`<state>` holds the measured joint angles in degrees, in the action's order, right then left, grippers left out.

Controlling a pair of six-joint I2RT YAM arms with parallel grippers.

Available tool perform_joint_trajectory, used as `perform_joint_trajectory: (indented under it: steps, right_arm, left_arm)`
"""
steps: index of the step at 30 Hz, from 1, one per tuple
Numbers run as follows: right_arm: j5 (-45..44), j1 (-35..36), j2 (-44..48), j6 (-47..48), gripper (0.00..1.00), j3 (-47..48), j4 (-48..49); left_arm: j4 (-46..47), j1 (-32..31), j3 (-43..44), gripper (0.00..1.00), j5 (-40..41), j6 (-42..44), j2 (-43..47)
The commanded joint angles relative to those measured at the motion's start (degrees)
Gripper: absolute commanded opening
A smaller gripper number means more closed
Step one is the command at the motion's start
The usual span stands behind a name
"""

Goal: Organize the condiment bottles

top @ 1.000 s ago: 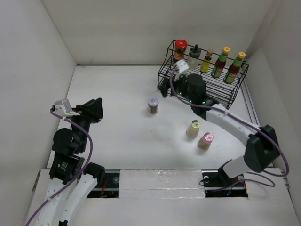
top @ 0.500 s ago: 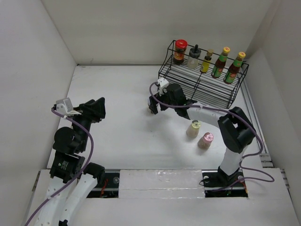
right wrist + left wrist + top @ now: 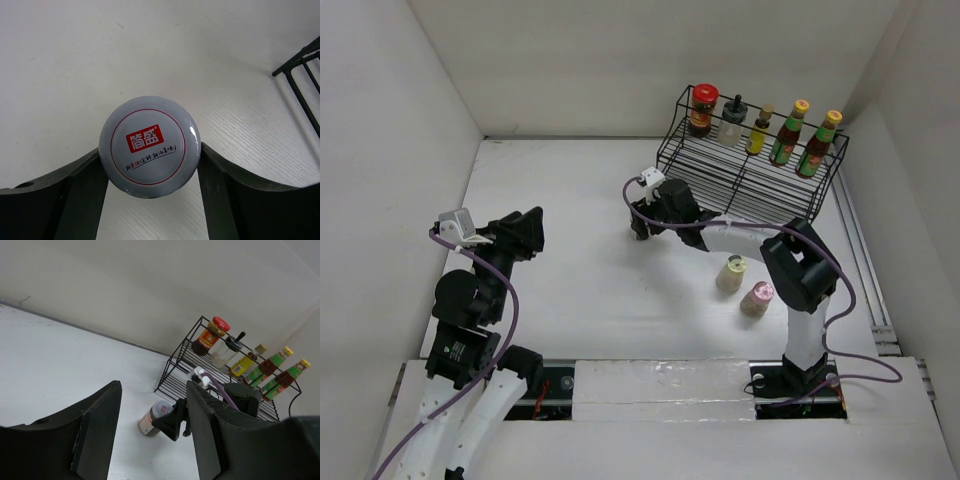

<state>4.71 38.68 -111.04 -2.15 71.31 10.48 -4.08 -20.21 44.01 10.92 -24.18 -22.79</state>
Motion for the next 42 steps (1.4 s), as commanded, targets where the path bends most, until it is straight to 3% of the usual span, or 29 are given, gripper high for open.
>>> perform_joint_trajectory:
  steps: [1,13,20,29,42]
  right_arm:
    - [-1.3,1.5,0.9,0.5,0.48,3.6,5.3]
    - [-1.9,1.5,14.7,1.7,0.45,0.5,5.8]
    - [-1.0,-3.2,20.3,2.2,0.45,1.7,5.8]
    - [-1.5,-12.2,18.1,2.9,0.45,10.1,5.8]
    - [-3.8,-17.0,9.1,3.5,0.46,18.2,11.5]
  left_arm:
    - [3.0,-0.3,0.2,0.50,-0.8,0.5,-0.2]
    - [3.0,-0.3,0.2,0.50,-0.8,0.5,-0.2]
    - [3.0,-0.3,0.2,0.50,-0.8,0.5,-0.2]
    - [3.0,-0.3,0.2,0.50,-1.3,0.5,-0.2]
    - [3.0,-0.3,0.2,0.50,-0.8,0.5,-0.8]
